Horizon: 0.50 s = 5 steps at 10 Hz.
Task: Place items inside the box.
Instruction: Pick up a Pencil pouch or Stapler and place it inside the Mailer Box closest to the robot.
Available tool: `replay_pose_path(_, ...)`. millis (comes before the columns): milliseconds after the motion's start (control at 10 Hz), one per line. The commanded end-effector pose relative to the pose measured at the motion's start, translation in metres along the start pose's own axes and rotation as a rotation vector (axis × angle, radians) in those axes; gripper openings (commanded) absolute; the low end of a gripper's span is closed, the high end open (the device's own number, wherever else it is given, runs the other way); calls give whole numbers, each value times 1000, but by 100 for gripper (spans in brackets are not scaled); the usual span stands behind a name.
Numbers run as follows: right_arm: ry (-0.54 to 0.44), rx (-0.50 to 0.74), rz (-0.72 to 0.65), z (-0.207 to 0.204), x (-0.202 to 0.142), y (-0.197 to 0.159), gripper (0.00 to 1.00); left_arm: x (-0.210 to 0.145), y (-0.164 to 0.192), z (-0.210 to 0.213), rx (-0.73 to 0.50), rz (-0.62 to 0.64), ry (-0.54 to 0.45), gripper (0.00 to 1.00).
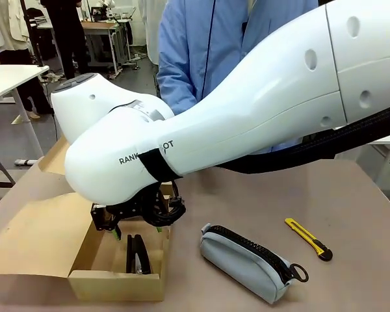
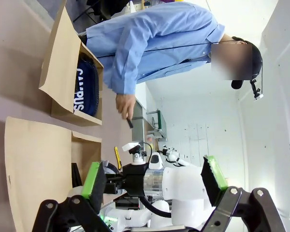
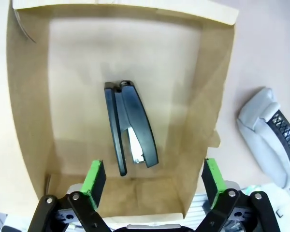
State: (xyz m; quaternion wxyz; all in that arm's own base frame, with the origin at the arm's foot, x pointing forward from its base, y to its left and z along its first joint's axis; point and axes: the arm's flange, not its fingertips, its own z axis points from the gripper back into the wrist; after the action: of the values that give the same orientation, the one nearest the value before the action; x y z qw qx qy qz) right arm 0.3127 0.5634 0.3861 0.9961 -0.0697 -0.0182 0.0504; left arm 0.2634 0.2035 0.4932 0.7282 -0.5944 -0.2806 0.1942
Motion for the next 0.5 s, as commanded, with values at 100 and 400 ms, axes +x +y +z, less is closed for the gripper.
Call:
replay_pose_path(100,-16,45,-28,2,-12,-16,100,-2,0,-1,-16,-21,-1,100)
replay_pose_path(400,-38,104,-15,21,-28,-36,100,-2,0,-1,-16,-21,-1,100)
